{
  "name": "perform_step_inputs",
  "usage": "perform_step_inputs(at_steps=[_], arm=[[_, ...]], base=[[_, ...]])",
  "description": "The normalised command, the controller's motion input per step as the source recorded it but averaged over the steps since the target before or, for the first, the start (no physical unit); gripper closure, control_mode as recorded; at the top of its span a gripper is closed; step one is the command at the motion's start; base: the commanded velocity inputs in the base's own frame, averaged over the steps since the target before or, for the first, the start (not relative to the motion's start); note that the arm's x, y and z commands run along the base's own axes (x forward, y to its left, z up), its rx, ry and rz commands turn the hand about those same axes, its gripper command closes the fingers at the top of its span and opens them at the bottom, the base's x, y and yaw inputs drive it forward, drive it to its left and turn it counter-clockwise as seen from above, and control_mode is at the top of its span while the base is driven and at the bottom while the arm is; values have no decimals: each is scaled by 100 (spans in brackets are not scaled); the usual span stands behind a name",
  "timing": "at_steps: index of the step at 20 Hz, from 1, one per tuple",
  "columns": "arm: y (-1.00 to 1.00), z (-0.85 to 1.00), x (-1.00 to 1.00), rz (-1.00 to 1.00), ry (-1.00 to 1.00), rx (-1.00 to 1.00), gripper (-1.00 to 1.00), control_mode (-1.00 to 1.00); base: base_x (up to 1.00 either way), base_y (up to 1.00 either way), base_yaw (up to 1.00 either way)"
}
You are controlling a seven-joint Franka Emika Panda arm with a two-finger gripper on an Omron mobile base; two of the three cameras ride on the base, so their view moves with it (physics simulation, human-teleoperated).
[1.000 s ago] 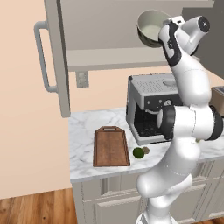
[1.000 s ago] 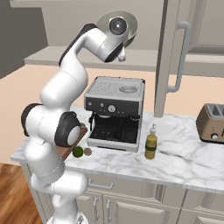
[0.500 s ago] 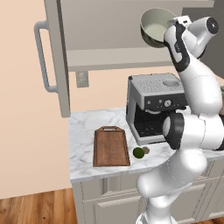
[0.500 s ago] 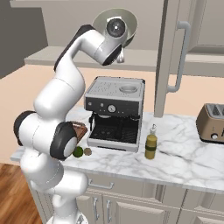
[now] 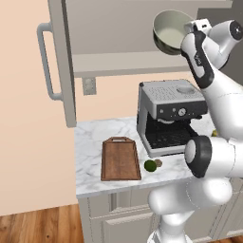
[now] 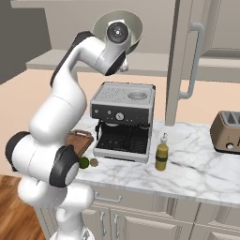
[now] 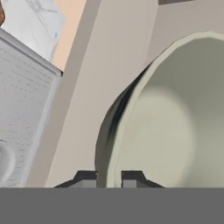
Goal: Open the cabinet. Place the bowl and condiment on the counter. Then place the lime and garlic on the cutting board.
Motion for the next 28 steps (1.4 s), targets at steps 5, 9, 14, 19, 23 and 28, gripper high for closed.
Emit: perform_step_inputs(at_steps=[5, 9, 14, 19, 23, 28], arm=[[12, 0, -39, -1, 1, -1, 100, -100], [6, 0, -44, -2, 1, -1, 100, -100], [1, 0, -47, -3, 1, 0, 100, -100], [6, -1, -44, -4, 4, -1, 100, -100], [10, -6, -40, -4, 5, -1, 100, -100], [5, -10, -39, -3, 2, -1, 100, -100]], base=[[0, 0, 0], [0, 0, 0], [0, 0, 0], [0, 0, 0], [0, 0, 0], [0, 0, 0]])
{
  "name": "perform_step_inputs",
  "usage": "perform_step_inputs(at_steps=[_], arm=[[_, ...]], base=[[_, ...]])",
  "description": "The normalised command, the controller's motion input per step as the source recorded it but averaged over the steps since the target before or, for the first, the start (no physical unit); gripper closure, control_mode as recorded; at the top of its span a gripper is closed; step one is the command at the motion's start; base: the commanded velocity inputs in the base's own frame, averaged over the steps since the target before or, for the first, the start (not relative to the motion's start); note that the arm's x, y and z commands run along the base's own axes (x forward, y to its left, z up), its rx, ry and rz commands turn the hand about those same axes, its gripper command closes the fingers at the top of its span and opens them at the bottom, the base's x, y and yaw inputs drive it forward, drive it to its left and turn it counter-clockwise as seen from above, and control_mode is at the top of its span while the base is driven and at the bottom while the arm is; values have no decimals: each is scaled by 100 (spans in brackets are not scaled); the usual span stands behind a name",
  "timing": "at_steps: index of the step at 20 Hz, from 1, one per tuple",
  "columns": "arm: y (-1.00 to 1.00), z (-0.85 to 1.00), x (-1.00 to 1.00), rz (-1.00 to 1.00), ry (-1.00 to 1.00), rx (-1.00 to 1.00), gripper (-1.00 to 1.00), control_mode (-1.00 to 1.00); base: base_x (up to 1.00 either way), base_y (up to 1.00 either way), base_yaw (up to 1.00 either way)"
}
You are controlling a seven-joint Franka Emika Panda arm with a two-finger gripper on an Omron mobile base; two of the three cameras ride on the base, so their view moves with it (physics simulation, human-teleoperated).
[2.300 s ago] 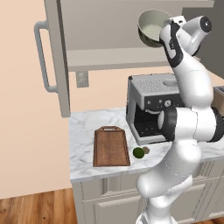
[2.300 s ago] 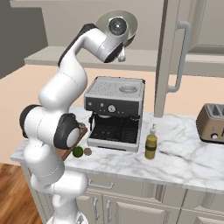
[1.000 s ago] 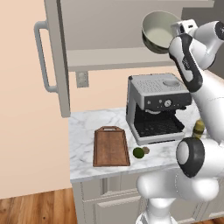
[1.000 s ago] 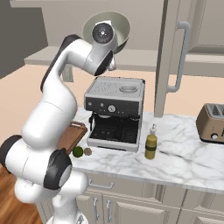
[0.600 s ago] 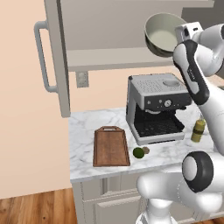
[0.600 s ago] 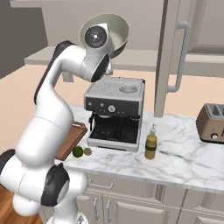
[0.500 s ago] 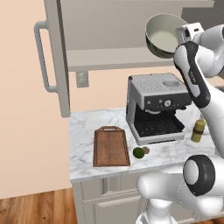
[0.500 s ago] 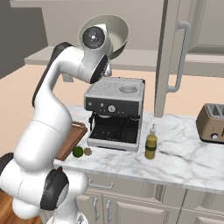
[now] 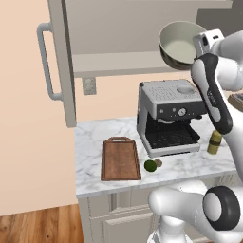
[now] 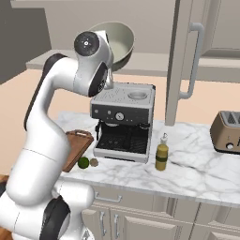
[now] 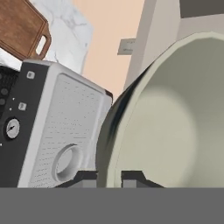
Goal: Open the cabinet. Place the bowl and condiment on the counter. Then place the lime and garlic on the cutting board.
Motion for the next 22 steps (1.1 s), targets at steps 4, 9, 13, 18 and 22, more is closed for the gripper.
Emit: perform_step_inputs(at_steps=[4, 9, 13, 18, 22], arm=[[0, -8, -43, -1, 0, 0, 100, -100], [0, -11, -46, 0, 0, 0, 100, -100], [0, -19, -46, 0, 0, 0, 100, -100], [0, -24, -32, 0, 0, 0, 100, -100], [0, -24, -25, 0, 0, 0, 100, -100]], base=[[0, 0, 0], [0, 0, 0], [0, 0, 0], [0, 0, 0], [0, 0, 0]])
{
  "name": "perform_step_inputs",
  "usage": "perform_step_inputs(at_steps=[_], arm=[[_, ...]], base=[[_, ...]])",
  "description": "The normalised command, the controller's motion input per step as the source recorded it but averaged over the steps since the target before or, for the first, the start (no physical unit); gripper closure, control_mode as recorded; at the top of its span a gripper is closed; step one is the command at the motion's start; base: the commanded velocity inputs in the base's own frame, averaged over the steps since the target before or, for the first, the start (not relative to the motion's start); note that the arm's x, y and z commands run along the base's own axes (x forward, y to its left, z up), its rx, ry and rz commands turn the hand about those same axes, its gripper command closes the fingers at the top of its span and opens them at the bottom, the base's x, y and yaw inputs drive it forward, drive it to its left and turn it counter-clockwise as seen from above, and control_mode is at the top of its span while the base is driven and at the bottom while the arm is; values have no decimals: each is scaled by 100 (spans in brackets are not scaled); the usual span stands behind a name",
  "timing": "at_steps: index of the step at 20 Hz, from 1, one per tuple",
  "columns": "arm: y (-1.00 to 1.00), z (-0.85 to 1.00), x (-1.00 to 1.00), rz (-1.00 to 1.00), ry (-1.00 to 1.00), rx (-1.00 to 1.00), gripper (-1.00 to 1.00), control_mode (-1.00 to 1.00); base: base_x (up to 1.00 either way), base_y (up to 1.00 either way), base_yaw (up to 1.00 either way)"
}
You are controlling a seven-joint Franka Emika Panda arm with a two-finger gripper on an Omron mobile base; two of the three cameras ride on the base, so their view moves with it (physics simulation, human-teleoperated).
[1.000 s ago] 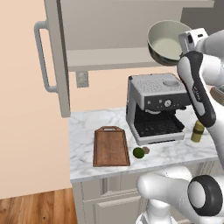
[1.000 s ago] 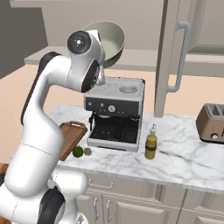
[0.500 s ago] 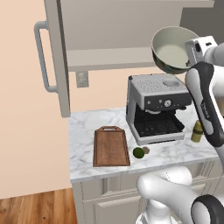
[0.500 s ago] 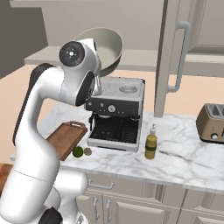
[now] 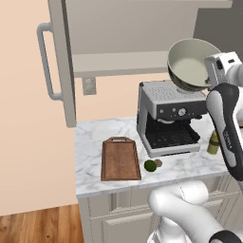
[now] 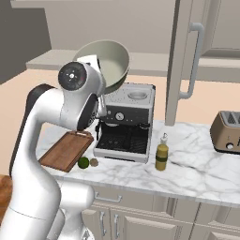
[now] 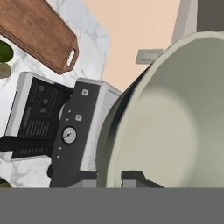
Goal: Open the cabinet. Place the bowl and condiment on the counter. Then place the lime and garlic on the cutting board.
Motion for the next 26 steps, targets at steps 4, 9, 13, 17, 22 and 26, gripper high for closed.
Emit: perform_step_inputs(at_steps=[4, 9, 13, 17, 22, 26], arm=[[0, -22, -26, 0, 0, 0, 100, -100], [0, -16, -27, 0, -1, 0, 100, -100], [0, -12, -32, 0, -1, 0, 100, -100], [0, -16, -29, 0, 0, 0, 100, -100], [0, -25, -21, 0, 0, 0, 100, -100], [0, -24, -18, 0, 0, 0, 100, -100]], base=[[0, 0, 0], [0, 0, 0], [0, 0, 0], [0, 0, 0], [0, 0, 0], [0, 0, 0]])
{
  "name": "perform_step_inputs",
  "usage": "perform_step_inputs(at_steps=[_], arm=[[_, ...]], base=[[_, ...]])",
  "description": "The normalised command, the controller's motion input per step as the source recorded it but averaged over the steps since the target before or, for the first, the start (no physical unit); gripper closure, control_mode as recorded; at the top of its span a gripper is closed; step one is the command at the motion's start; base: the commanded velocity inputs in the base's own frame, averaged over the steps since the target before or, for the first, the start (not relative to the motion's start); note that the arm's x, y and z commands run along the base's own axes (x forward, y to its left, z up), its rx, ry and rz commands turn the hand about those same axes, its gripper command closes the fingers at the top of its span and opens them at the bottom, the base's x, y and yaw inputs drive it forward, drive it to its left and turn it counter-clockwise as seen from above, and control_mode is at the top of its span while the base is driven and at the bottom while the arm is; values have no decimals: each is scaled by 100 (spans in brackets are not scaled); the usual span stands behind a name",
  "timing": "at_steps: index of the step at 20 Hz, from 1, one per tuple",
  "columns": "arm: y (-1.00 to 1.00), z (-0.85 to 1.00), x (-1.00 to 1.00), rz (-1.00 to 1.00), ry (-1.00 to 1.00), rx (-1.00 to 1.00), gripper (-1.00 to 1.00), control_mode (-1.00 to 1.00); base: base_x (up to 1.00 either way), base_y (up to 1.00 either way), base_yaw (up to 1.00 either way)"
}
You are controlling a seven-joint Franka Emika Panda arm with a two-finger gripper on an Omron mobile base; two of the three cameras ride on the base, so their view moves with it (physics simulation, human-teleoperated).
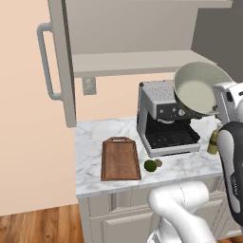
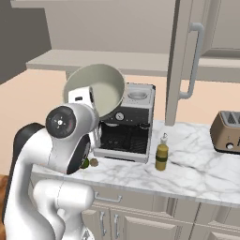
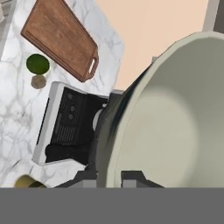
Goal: Open the cabinet. Place the bowl and condiment on the counter. Then place the lime and garlic on the cutting board.
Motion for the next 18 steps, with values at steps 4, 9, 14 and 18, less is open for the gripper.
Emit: perform_step_inputs(at_steps=[4, 9, 14, 18], arm=[[0, -28, -16, 0, 0, 0, 100, -100], [0, -28, -8, 0, 0, 0, 100, -100], [-1, -28, -5, 0, 0, 0, 100, -100], [-2, -23, -18, 0, -2, 0, 100, -100]], base=[[0, 0, 0], [0, 0, 0], [0, 0, 0], [0, 0, 0]])
